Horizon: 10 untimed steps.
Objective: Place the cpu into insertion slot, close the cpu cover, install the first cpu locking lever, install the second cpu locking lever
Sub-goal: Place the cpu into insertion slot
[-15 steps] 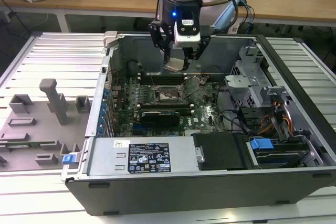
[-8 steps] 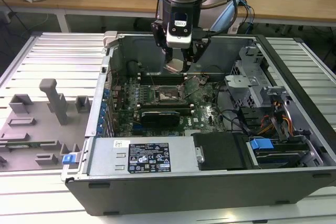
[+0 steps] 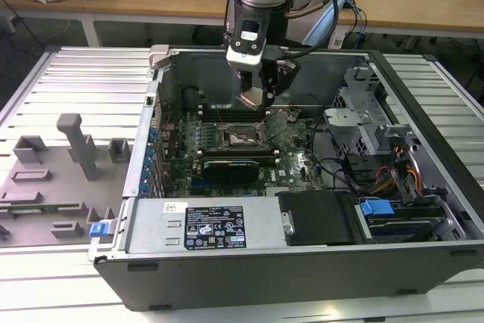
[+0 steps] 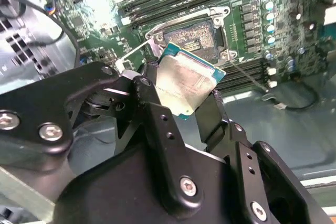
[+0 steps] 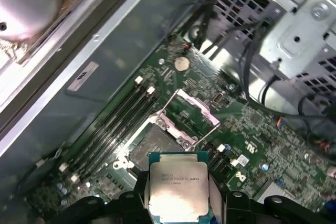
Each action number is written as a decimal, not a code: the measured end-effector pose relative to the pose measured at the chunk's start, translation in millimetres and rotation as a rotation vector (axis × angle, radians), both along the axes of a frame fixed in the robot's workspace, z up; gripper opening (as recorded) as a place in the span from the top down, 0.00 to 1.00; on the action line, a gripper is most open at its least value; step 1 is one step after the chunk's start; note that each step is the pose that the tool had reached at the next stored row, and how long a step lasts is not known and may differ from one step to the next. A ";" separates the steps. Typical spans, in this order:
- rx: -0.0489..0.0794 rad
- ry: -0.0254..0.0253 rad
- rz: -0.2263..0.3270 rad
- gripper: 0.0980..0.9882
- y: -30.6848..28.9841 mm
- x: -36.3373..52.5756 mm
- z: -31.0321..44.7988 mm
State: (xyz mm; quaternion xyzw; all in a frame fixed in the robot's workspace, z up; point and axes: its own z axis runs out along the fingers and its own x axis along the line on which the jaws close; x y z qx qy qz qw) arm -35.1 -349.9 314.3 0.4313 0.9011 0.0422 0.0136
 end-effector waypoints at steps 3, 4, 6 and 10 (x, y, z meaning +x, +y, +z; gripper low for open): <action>0.000 -0.0001 -0.056 0.51 0.0 0.0 -2.2; 0.000 0.0000 -0.073 0.51 0.0 0.0 -3.0; 0.000 -0.0001 -0.118 0.51 0.0 0.0 -5.4; 0.000 0.0000 -0.241 0.51 0.0 0.0 -12.2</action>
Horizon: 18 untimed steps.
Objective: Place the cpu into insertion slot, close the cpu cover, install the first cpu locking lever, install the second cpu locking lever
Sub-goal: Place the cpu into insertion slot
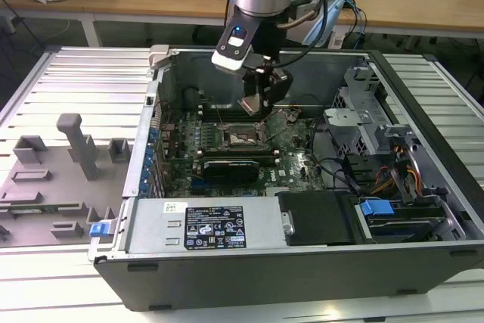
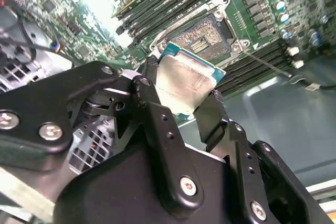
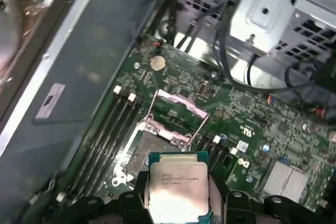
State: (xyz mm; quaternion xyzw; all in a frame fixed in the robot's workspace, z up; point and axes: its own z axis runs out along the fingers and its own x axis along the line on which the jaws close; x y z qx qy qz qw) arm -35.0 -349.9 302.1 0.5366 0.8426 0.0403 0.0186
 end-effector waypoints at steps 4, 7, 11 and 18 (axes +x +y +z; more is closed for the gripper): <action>0.000 0.0000 -0.103 0.51 0.0 0.0 -5.6; 0.000 0.0000 -0.187 0.51 0.0 0.0 -10.0; 0.000 0.0000 -0.295 0.51 0.0 0.0 -17.6; 0.000 0.0000 -0.395 0.51 1.5 -1.4 -33.6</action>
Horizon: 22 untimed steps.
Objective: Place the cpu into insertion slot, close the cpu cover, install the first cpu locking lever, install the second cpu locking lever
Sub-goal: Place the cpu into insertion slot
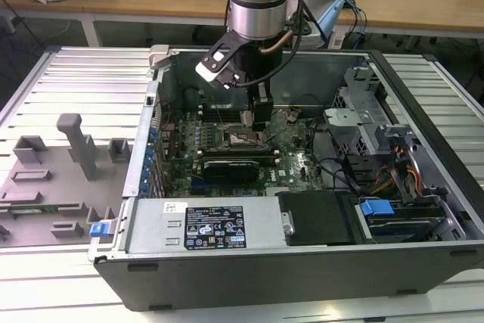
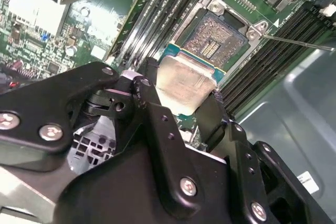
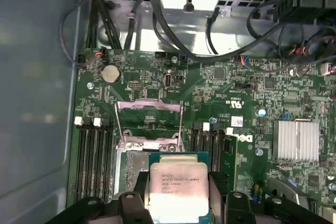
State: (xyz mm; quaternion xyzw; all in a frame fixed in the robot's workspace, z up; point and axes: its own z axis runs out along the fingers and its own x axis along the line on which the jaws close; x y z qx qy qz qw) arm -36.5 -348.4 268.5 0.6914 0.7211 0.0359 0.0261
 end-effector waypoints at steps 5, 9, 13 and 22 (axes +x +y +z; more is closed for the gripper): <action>0.000 -0.0052 -0.010 0.51 9.5 -4.1 -4.8; 0.000 -0.0210 -0.010 0.51 14.5 -7.8 -7.5; 0.000 -0.0298 -0.011 0.51 15.4 -12.6 -13.6; 0.000 -0.0300 -0.013 0.51 15.7 -16.2 -30.5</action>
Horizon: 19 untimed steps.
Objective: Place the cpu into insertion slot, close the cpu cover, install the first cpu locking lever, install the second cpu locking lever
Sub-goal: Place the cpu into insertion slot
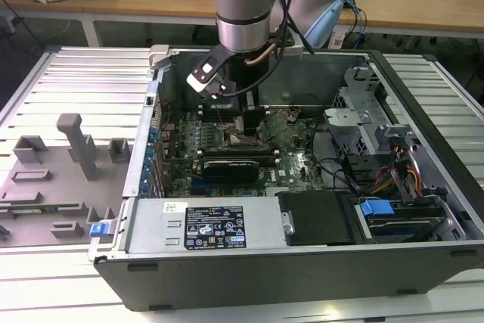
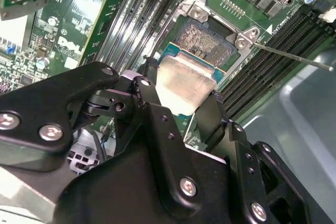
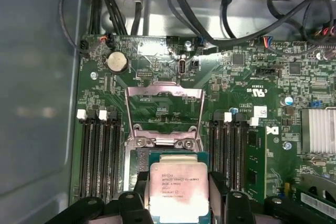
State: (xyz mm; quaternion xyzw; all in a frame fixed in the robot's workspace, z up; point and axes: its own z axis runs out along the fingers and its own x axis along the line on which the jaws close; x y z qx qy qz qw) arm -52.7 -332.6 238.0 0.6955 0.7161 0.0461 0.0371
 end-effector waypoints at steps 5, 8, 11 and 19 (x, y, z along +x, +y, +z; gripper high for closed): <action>0.000 0.0000 0.000 0.51 0.3 -1.1 -10.4; 0.000 0.0000 0.000 0.51 2.1 -1.2 -12.7; 0.000 0.0000 0.000 0.51 6.8 -1.4 -14.9; 0.000 0.0001 -0.009 0.51 14.6 -8.0 -23.9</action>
